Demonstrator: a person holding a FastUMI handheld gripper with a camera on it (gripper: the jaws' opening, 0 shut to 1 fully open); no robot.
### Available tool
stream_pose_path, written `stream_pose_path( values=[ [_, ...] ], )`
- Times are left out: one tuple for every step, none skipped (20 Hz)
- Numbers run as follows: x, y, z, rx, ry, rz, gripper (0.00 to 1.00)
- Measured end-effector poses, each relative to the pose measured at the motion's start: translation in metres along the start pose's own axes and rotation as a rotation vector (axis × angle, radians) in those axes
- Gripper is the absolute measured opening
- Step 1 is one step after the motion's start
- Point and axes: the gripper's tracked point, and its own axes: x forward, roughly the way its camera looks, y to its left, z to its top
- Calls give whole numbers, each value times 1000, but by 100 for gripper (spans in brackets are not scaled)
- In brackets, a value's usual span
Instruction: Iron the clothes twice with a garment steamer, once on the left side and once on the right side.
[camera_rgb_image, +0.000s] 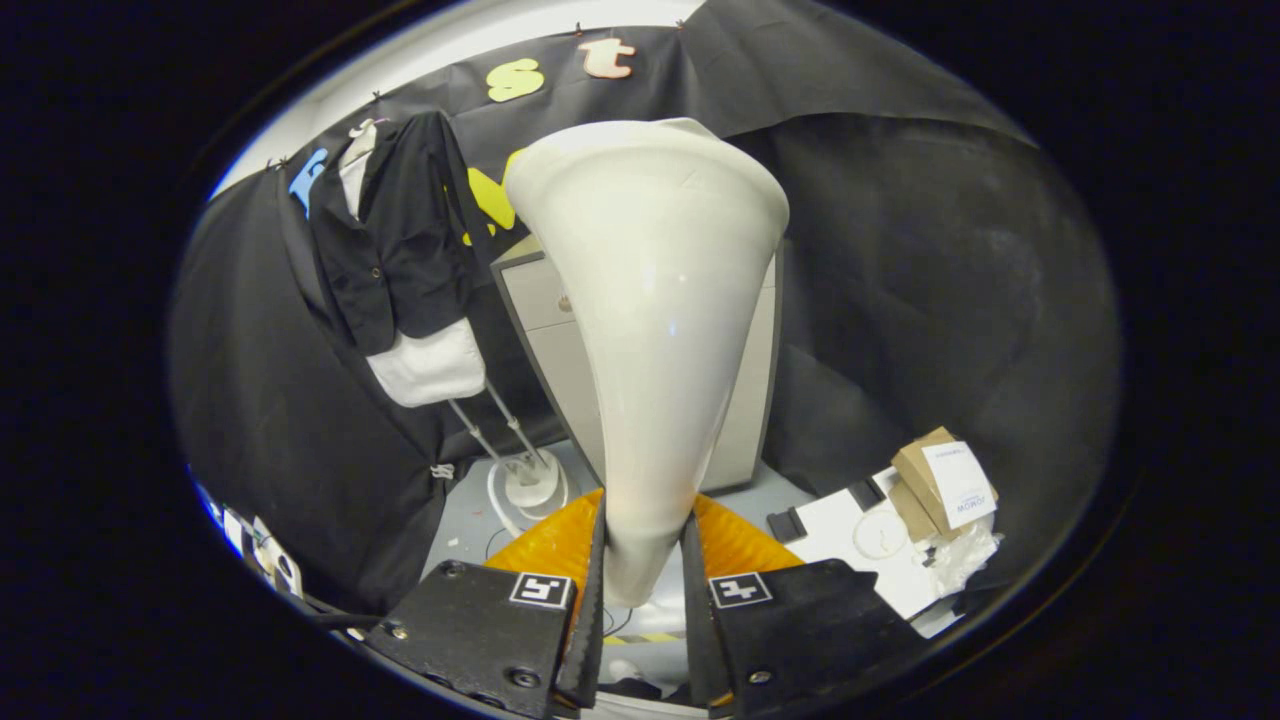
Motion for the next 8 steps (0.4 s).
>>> stream_pose_path(
  values=[
    [0, 0, -1, -1, 2, 1, 37],
    [0, 1, -1, -2, 5, 2, 37],
    [0, 1, -1, -3, 6, 3, 37],
    [0, 2, -1, -3, 6, 5, 37],
    [0, 2, -2, -5, 7, 7, 37],
    [-1, 2, -2, -6, 7, 9, 37],
    [-1, 2, -2, -9, 7, 8, 37],
    [-1, 2, -1, -10, 7, 9, 37]
  ],
)
